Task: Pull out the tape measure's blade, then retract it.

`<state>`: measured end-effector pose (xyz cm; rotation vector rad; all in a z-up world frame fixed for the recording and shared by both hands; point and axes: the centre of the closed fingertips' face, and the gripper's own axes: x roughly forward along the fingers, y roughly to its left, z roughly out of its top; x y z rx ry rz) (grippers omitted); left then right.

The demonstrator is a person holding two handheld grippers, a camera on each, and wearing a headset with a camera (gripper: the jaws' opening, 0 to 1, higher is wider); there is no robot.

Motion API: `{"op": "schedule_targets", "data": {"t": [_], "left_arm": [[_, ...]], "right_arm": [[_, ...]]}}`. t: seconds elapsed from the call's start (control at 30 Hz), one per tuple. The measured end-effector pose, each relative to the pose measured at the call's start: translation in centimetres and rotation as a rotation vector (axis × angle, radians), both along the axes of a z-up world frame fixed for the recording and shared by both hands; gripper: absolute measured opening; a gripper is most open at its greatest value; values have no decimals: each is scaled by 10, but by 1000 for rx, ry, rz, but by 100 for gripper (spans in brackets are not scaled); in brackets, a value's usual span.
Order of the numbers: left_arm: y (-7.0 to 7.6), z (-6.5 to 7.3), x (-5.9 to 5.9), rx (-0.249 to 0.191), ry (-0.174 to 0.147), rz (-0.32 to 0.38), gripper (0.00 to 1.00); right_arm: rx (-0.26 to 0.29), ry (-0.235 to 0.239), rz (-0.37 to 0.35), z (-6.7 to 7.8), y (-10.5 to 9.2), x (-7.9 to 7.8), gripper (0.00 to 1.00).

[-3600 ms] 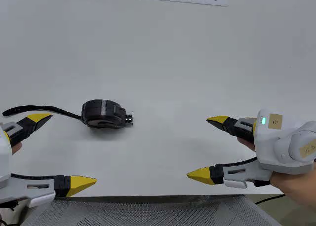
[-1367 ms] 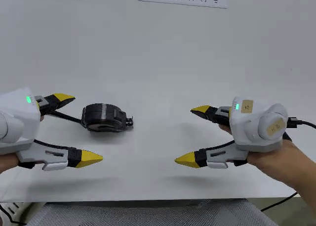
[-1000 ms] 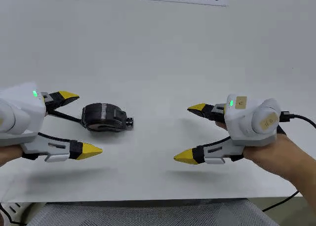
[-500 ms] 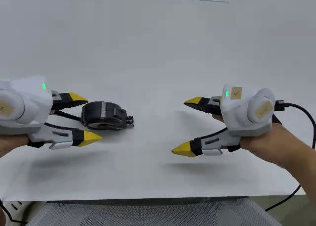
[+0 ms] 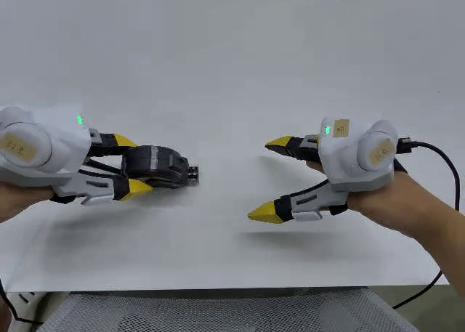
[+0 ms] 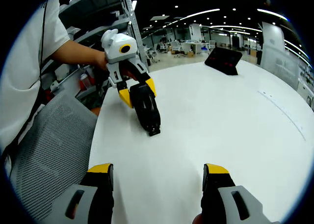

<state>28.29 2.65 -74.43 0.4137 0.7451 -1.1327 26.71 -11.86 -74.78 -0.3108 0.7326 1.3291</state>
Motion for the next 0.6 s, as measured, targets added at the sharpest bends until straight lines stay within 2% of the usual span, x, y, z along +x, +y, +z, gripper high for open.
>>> {"op": "schedule_targets", "data": {"t": [0.3, 0.47, 0.6], "left_arm": [[-1, -4, -1, 27, -1, -29, 30], [-1, -5, -1, 39, 9, -30, 29], [-1, -5, -2, 51, 6, -41, 29]], "right_arm": [[6, 4, 12, -4, 7, 2, 72], [7, -5, 26, -4, 11, 4, 71], [6, -18, 39, -3, 14, 8, 69]]}}
